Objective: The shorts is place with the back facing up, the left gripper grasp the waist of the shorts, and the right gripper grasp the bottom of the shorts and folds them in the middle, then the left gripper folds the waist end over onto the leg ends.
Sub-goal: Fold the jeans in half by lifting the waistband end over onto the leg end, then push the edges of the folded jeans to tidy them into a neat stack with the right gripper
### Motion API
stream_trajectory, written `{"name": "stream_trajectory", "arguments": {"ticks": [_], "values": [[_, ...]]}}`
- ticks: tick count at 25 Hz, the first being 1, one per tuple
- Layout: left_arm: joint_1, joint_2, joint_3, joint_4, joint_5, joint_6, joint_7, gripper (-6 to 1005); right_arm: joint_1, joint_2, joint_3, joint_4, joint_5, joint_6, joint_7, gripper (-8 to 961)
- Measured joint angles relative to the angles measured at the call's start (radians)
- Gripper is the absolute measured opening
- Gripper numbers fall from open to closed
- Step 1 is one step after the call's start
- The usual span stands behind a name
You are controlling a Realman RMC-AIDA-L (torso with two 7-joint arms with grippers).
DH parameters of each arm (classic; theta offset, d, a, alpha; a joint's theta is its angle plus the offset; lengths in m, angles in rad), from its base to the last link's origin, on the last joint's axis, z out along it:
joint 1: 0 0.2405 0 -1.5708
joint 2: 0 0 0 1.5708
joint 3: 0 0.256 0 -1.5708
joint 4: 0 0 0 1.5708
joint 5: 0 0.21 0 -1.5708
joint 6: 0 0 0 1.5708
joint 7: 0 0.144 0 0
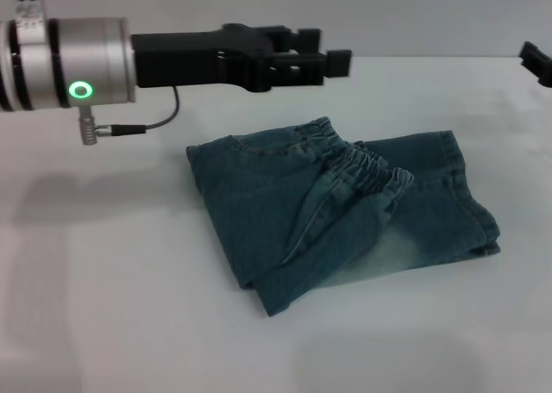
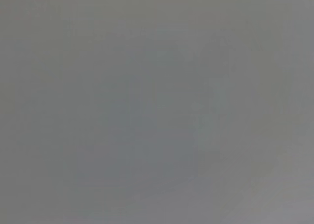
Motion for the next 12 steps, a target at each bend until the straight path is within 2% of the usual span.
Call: {"name": "stream_trajectory", "arguments": {"ticks": [5, 7, 9, 12], "values": [[0.063, -0.001, -0.062, -0.011, -0.044, -0.074, 0.087, 826, 0.004, -0.023, -0.058, -0.009, -0.048, -0.171, 0.032, 577], [0.094, -0.002, -0.074, -0.021, -0.089, -0.105, 0.135, 831, 0.013, -0.038, -0.08, -0.019, -0.088, -0.245, 0.08, 577], [0.133, -0.002, -0.077, -0.041, -0.166, -0.144, 0.199, 835, 0.026, -0.062, -0.108, -0.047, -0.158, -0.344, 0.176, 576], [0.177, 0.0, -0.078, -0.064, -0.25, -0.18, 0.269, 842, 0.054, -0.094, -0.138, -0.133, -0.305, -0.497, 0.362, 576]]}}
